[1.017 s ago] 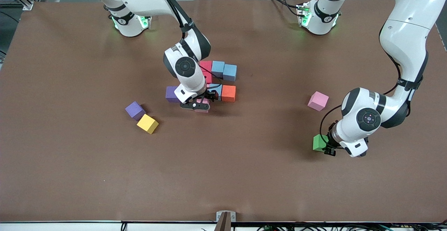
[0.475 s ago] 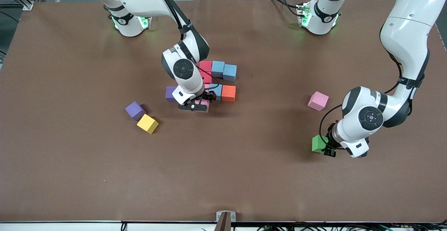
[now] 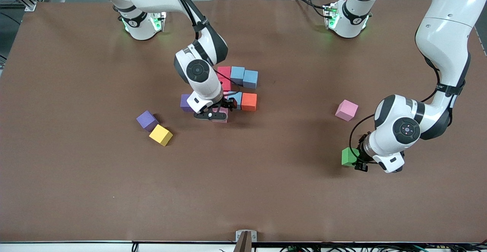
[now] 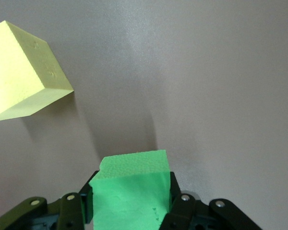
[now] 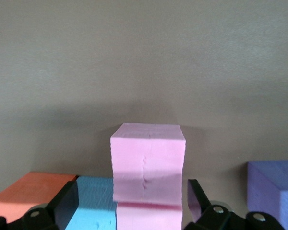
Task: Arrange 11 blocks into digit 3
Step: 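Release the pink cube and move the right gripper to the yellow cube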
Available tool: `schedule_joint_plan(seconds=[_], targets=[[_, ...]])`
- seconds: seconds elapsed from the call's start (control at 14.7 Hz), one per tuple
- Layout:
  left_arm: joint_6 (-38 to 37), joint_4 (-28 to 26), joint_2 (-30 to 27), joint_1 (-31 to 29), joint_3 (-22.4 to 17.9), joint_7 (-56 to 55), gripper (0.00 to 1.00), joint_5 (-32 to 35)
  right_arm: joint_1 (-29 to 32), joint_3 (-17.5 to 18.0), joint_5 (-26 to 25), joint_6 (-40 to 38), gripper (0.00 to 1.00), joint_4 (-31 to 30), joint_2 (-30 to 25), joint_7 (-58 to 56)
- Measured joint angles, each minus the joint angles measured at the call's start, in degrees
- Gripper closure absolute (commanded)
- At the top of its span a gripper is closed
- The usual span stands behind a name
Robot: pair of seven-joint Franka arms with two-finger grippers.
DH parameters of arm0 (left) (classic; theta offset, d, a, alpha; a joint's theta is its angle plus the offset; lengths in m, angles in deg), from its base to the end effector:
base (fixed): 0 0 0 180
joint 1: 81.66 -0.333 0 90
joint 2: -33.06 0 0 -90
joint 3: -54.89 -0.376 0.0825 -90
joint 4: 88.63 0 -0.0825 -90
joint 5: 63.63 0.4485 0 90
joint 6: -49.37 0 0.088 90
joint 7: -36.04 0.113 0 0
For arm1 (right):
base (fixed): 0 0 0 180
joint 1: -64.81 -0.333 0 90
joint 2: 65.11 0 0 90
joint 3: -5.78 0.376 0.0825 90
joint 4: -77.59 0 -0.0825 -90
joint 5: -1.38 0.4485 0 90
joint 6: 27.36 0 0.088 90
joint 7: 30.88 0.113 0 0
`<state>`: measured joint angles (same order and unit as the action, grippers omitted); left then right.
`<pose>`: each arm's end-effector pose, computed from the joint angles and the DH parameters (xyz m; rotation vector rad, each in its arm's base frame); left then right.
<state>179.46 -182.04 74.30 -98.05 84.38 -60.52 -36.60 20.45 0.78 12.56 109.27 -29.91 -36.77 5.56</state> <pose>0.7688 -0.1071 0.2406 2.5222 1.8529 0.0758 0.5467 0.4570 0.2500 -3.0536 0.1209 0.0667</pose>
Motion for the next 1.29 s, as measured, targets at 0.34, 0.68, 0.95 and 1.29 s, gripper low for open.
schedule_joint_plan(seconds=[0.34, 0.68, 0.95, 1.29], targets=[[0.0, 0.0, 0.0, 0.0, 0.1, 0.0, 0.68, 0.0, 0.9, -8.1, 0.0, -3.6, 0.00, 0.1, -3.7, 0.0], [-0.1, 0.1, 0.0, 0.1, 0.1, 0.0, 0.68, 0.0, 7.4, -13.7, -0.3, -2.2, 0.00, -0.7, -3.1, -2.0], [-0.1, 0.2, 0.0, 0.1, 0.2, 0.0, 0.68, 0.0, 10.2, -13.7, -1.2, 0.0, 0.00, -1.5, 0.6, -2.0], [-0.1, 0.3, 0.0, 0.1, 0.2, 0.0, 0.68, 0.0, 10.8, -13.7, -1.2, 0.4, 0.00, -1.6, 3.5, -2.0]])
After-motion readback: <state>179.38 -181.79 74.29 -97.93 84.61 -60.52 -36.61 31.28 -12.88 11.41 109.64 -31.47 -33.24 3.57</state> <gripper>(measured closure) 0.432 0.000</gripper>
